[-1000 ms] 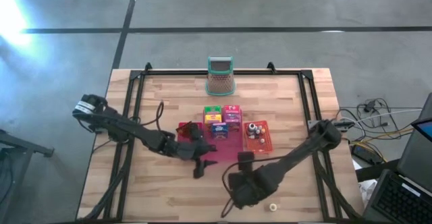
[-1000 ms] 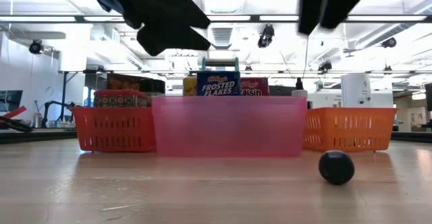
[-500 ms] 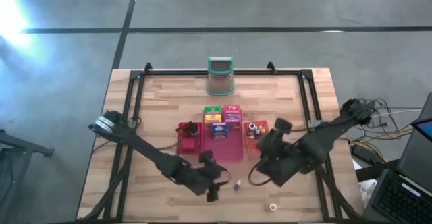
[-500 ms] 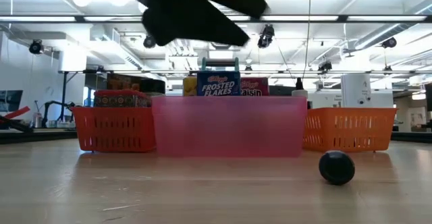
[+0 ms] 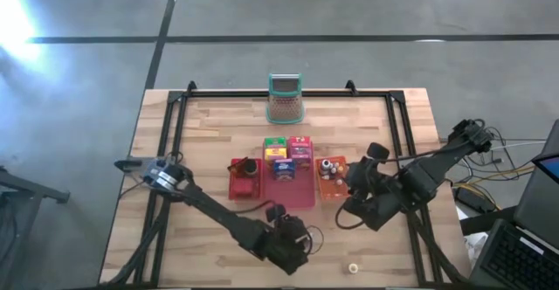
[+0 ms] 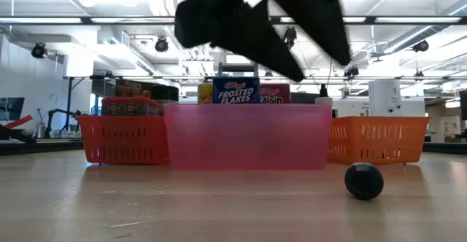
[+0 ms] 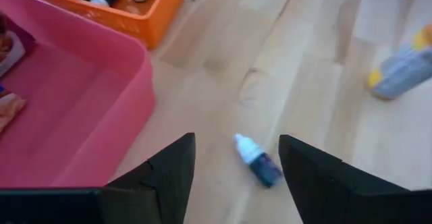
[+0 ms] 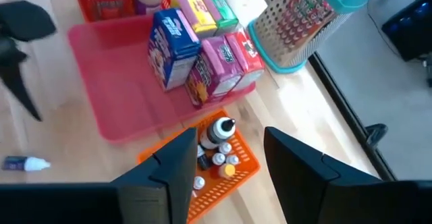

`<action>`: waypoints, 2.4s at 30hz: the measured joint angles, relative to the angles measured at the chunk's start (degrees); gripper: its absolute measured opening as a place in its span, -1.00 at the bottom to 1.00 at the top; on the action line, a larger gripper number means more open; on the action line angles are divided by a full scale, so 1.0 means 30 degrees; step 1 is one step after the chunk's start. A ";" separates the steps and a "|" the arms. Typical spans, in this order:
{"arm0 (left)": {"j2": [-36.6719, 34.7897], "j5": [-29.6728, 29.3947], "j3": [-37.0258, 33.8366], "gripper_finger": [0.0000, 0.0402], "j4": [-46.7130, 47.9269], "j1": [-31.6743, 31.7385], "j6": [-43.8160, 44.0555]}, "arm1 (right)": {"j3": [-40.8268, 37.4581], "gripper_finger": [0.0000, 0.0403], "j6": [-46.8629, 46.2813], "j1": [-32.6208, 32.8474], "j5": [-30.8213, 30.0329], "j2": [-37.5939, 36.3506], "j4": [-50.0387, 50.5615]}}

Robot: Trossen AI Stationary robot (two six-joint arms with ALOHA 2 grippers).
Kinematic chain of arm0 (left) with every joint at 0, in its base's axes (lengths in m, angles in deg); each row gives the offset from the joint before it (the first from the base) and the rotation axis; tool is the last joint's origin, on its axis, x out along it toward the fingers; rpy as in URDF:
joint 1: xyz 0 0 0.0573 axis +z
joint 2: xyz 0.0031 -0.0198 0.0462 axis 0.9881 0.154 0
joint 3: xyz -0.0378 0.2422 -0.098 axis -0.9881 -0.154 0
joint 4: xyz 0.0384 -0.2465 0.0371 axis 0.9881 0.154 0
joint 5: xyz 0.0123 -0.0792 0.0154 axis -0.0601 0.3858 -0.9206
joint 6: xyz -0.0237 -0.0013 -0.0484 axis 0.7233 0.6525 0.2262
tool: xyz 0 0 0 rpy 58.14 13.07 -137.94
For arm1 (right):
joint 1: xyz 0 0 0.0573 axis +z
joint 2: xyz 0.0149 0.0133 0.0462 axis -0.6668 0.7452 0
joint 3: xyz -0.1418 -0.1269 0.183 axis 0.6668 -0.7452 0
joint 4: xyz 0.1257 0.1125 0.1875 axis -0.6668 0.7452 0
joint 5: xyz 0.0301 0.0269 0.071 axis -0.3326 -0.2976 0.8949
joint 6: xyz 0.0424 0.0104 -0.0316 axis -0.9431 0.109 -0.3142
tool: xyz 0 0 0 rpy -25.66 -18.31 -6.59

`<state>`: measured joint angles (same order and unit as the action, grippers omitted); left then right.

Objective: Pick & Place Kitchen Items
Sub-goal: Put the small purple food coloring bottle into the orange bin

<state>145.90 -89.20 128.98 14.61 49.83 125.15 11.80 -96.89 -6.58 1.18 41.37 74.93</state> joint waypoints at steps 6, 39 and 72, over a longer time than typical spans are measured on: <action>0.0089 -0.0510 0.0335 0.02 -0.0253 -0.0445 0.1347 | -0.0667 -0.18 0.0906 -0.0003 -0.0375 -0.0007 0.0176; 0.2403 -0.1022 -0.5428 -0.02 -1.0257 -0.1925 -0.0427 | -0.0667 -0.13 0.1729 -0.0007 -0.2379 -0.1260 0.0813; 0.2807 -0.2158 -0.5181 0.29 -1.1418 -0.1085 -0.0079 | -0.0667 -0.23 0.1737 -0.0007 -0.2365 -0.1260 0.0788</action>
<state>154.32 -95.68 113.43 -19.65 46.58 124.91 9.80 -91.68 -6.60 -5.91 37.59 77.29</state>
